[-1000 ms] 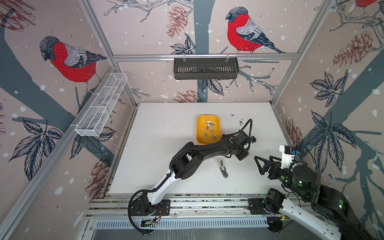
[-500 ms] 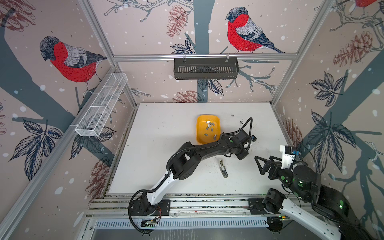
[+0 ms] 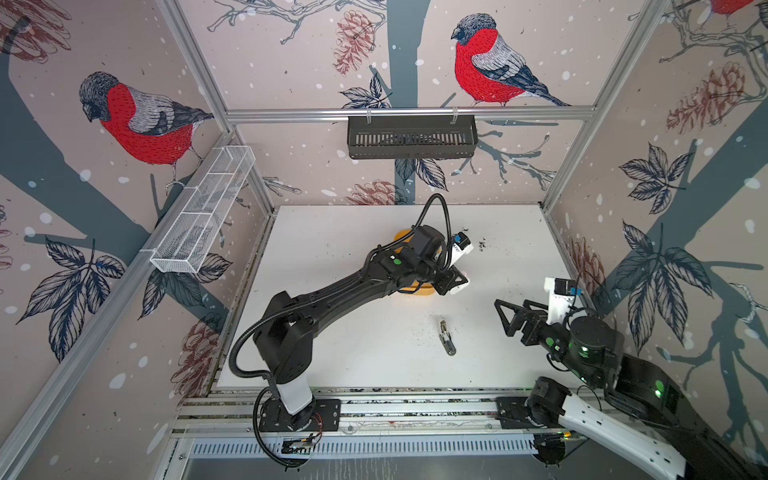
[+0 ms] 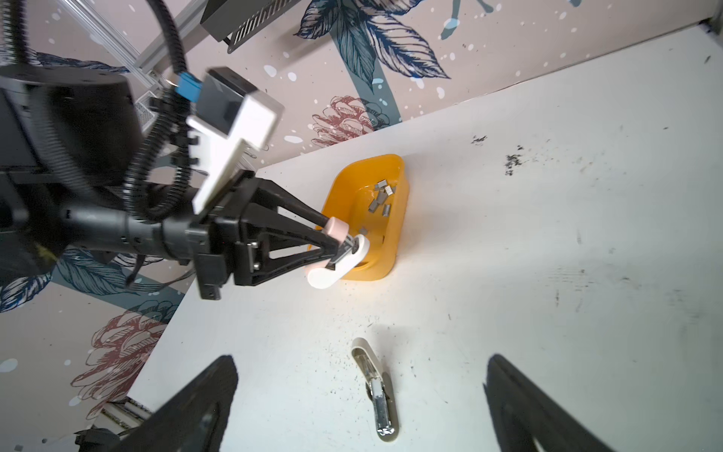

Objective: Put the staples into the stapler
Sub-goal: 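Lift the pink stapler with the left gripper toward the right gripper, then hold the pink stapler up with the left gripper while the right gripper approaches it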

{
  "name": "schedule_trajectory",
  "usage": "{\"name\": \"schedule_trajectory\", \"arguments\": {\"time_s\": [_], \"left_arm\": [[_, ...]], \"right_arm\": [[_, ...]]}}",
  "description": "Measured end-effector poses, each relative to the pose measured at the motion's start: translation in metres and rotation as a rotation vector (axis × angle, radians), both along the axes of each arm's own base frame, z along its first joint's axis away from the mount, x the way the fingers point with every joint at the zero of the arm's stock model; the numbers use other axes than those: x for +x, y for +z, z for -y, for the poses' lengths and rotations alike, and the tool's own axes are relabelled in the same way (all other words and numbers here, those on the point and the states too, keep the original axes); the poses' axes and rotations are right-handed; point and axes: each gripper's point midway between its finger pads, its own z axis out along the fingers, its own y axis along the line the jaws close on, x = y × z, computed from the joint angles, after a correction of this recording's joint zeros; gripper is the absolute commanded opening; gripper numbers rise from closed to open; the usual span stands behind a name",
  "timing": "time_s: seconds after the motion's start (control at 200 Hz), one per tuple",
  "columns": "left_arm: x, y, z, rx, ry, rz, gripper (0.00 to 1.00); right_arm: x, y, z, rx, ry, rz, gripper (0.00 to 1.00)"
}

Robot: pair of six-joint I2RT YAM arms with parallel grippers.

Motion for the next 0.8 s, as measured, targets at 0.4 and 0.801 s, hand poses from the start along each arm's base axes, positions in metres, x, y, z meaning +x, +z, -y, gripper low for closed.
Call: {"name": "schedule_trajectory", "arguments": {"time_s": [0.4, 0.801], "left_arm": [[-0.038, 0.014, -0.052, -0.037, -0.085, 0.124, 0.12], [-0.045, 0.034, -0.052, -0.097, -0.126, 0.181, 0.11]], "right_arm": [[0.038, 0.001, -0.051, 0.17, 0.026, -0.072, 0.97], [0.043, -0.022, -0.064, 0.286, 0.104, -0.134, 0.97]]}}
